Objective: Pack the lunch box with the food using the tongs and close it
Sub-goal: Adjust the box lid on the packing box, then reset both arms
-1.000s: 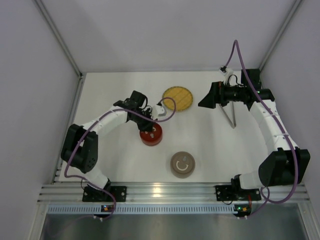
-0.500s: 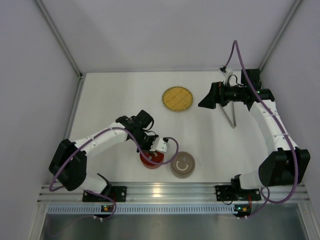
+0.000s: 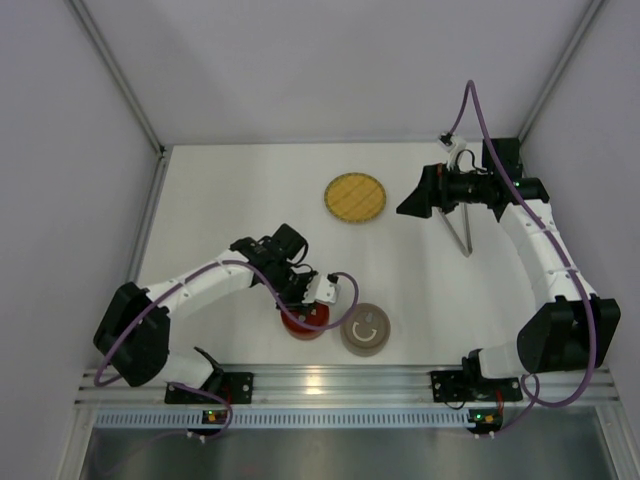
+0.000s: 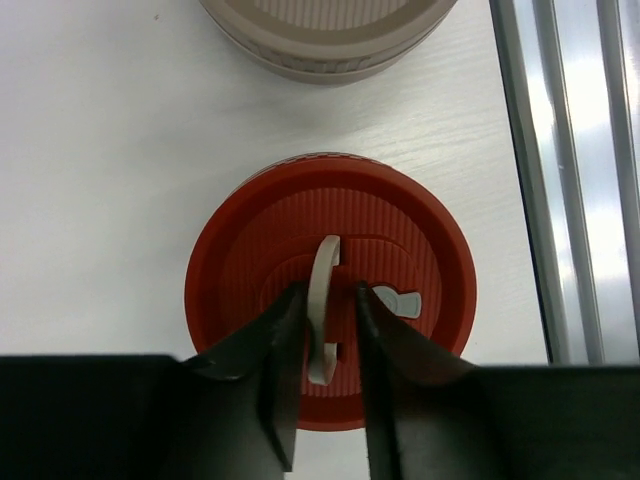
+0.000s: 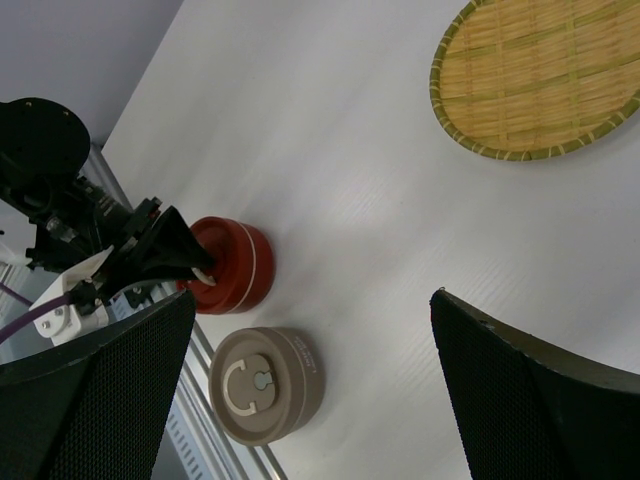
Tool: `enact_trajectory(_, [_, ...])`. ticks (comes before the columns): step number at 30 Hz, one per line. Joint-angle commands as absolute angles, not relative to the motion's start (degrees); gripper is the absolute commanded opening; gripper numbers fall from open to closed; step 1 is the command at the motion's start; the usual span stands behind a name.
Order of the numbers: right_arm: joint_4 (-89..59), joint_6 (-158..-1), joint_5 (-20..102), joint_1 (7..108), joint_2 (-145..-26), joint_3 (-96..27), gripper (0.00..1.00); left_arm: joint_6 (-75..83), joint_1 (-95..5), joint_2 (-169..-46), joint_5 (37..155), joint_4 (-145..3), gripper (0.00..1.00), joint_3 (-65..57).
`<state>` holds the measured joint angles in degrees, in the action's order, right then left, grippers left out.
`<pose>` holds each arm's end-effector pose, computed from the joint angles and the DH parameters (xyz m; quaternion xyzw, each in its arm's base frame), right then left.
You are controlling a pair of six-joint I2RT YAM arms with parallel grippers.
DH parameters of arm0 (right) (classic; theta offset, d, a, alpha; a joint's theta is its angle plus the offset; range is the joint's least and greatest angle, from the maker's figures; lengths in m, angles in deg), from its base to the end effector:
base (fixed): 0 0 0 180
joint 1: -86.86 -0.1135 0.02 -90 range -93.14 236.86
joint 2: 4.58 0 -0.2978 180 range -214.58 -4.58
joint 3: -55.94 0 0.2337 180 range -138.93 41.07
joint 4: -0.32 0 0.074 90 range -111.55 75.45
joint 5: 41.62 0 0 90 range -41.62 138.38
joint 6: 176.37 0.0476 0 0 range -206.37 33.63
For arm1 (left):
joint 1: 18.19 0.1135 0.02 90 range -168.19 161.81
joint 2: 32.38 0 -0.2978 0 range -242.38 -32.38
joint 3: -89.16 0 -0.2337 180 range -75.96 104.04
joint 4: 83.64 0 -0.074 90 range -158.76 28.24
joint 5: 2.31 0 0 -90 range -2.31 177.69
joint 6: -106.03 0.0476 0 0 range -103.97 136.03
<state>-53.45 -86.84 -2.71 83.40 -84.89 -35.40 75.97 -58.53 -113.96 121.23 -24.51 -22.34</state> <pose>0.2728 0.0536 0.3813 -0.2011 0.8202 0.4044 0.3512 0.1650 -0.1746 0.2470 0.7547 0.5720 -0.2557 0.1944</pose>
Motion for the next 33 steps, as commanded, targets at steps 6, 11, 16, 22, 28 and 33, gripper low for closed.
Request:
enact_trajectory(6, [-53.84,-87.68,-3.65,84.31,-83.07,-35.31,0.99,72.46,-59.15,-112.72,118.18,-25.95,0.5,-24.55])
enact_trajectory(11, [-53.84,-87.6,-3.56,84.31,-82.8,-35.22,0.99,70.35,-59.15,-109.91,118.45,-27.89,0.51,-23.32])
enact_trajectory(16, [-53.67,-87.42,-3.56,84.31,-83.07,-35.22,0.99,67.19,-58.88,-109.2,116.17,-30.0,0.5,-21.3])
enact_trajectory(22, [-54.36,-88.91,-2.34,84.22,-83.24,-35.83,0.99,56.57,-54.77,-111.04,115.11,-34.31,0.55,-15.08])
enact_trajectory(28, [-57.18,-94.0,3.29,84.31,-82.28,-35.84,0.99,38.21,-48.35,-110.08,117.57,-35.71,0.98,-8.3])
enact_trajectory(33, [-57.71,-97.08,8.9,84.31,-81.49,-34.34,0.99,22.46,-43.43,-112.53,111.52,-31.53,0.98,-1.1])
